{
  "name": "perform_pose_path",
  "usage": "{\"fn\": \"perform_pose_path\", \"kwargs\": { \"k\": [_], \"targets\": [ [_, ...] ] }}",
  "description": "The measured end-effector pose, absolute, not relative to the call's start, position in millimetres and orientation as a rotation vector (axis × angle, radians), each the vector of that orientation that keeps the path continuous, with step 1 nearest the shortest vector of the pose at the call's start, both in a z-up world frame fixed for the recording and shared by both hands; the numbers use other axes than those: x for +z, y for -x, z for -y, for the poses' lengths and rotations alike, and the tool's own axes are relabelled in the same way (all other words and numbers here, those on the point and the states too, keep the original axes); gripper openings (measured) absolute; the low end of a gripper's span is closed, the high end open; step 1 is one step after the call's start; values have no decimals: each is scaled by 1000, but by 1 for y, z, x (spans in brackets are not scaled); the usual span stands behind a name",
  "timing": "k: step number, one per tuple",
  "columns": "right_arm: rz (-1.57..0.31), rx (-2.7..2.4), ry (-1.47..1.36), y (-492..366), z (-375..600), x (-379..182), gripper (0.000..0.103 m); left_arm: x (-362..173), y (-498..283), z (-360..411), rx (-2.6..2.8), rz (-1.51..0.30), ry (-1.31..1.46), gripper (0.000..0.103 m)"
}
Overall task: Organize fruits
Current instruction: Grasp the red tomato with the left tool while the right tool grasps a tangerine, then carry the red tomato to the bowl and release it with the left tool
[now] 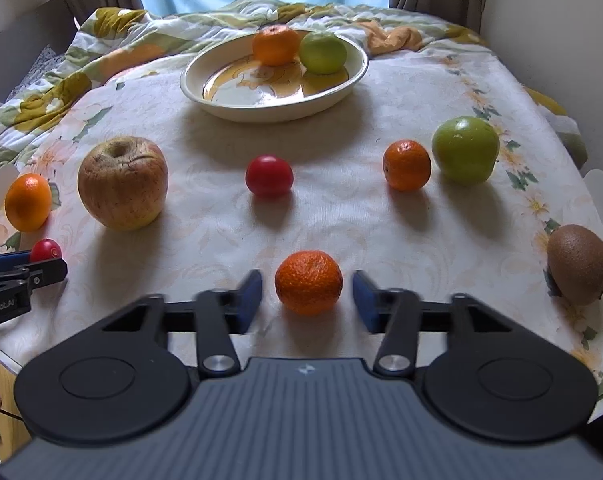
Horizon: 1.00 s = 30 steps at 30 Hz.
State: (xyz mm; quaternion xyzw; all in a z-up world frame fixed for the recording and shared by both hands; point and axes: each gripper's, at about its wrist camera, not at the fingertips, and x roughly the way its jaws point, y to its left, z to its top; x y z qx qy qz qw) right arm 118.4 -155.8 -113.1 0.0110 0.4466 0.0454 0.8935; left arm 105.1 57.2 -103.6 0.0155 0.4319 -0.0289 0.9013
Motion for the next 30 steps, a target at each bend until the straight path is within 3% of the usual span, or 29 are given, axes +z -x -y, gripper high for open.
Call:
{"fn": "perform_pose_path", "kwargs": {
  "k": [30],
  "targets": [
    [-818,278,49,-111,236,-13,51,28,-87,27,71,-740,48,38]
  ]
}}
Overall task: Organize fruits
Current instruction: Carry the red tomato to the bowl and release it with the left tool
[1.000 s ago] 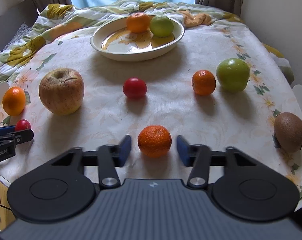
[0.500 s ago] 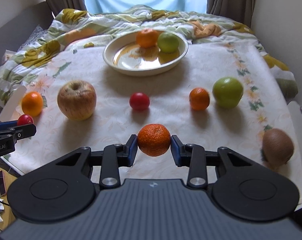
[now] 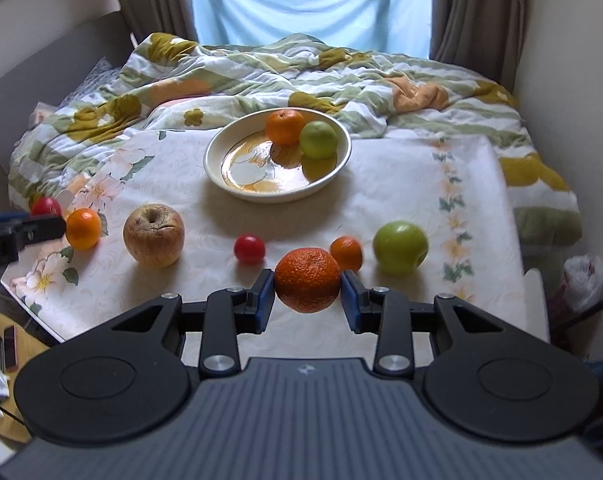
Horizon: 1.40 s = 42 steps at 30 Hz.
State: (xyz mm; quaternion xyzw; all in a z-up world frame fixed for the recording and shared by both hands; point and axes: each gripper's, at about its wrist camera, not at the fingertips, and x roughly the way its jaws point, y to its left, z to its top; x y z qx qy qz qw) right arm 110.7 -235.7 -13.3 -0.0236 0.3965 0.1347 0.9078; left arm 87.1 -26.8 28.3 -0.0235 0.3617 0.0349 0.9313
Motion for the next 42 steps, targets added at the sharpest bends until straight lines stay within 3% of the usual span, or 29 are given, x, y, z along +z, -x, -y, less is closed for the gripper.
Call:
{"fn": "perform_pose_path", "kwargs": {
  "k": [20,33,42],
  "targets": [
    [-746,389,104,-203,249,40,51,59,-213,52,3,-711,-5,38],
    [-813,400,73,-299,225,16,51,0,-341,43,-44,-855,-34,38],
    [-868,370,51,-338,216,-9,51,-44,-388,44,-89,-933,-86,38]
  ]
}}
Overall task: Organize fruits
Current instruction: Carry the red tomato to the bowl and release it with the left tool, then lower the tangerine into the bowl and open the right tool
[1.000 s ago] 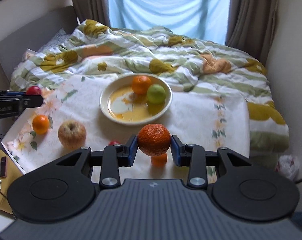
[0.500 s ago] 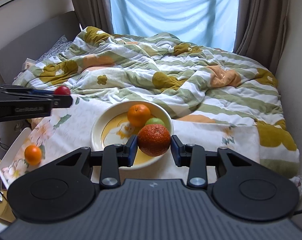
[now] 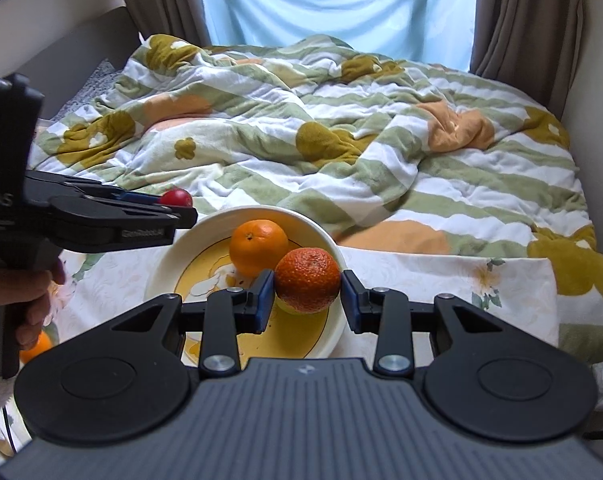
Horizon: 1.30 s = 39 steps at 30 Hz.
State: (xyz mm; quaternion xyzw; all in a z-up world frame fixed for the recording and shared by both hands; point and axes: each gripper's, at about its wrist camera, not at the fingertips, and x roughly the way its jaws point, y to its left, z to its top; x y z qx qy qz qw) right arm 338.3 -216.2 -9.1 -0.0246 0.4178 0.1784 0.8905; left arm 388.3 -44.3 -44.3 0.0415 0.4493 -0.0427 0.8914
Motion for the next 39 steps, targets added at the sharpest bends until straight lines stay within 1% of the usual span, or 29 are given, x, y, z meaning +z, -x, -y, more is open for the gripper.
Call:
{"fn": "perform_pose_path", "kwargs": {
  "k": [4,6,7,8,10,19,24,39],
  "targets": [
    [-894,356,38,-346,215,-19,51,-56,-396,44,-108,-955,-90,39],
    [-902,349,35,-348,214,-21,51,-59,-399,44,-116,-967,-78,41],
    [-905,345,34,-349,214,-22,51,-60,-399,43,-121,-968,-76,52],
    [-907,343,35,-350,214,-23,51,-60,-399,43,-122,-965,-78,73],
    [-913,339,34,-351,214,-24,51,-57,-395,42,-117,-942,-84,94],
    [-923,324,26,-343,215,-26,51,-35,-378,30,-107,-917,-70,94],
    [-922,350,58,-339,207,-31,51,-24,-364,18,-87,-898,-57,97],
    [-963,401,141,-335,173,-73,51,-20,-335,-3,-33,-887,-50,98]
  ]
}}
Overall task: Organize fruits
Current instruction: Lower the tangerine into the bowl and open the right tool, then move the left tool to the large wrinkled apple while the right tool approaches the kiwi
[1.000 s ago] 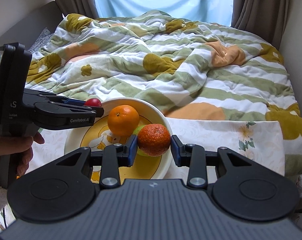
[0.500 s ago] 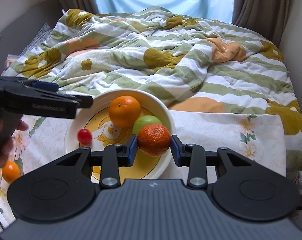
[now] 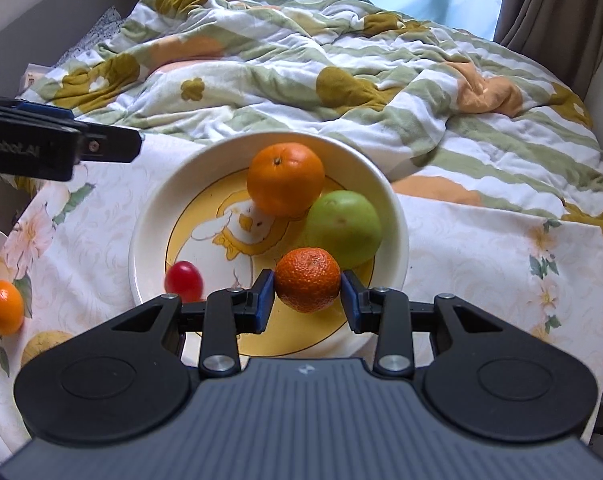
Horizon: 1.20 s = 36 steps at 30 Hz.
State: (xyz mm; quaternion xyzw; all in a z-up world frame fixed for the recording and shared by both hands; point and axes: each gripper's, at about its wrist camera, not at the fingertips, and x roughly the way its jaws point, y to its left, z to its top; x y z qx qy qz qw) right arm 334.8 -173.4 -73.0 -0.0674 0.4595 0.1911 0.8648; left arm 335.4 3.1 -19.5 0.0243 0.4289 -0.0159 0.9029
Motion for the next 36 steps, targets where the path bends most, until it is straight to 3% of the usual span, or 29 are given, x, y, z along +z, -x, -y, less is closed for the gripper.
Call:
{"fn": "perform_pose_path", "kwargs": {
  "k": [8,10,13,14,36],
  "targets": [
    [-968,399,143,-334,171,-79,53,-23,-329,-5,-30,-900,-37,98],
    [-949,400,152,-332,171,-78,65,-23,-326,-4,-27,-899,-39,98],
    [-913,385,182,-329,169,-74,93,-22,-325,-4,-25,-898,-37,98],
    [-899,378,190,-328,169,-72,98,-21,-324,-4,-24,-897,-36,98],
    [-766,352,154,-248,209,-3,99,43,-224,23,13,-740,-5,98]
  ]
}}
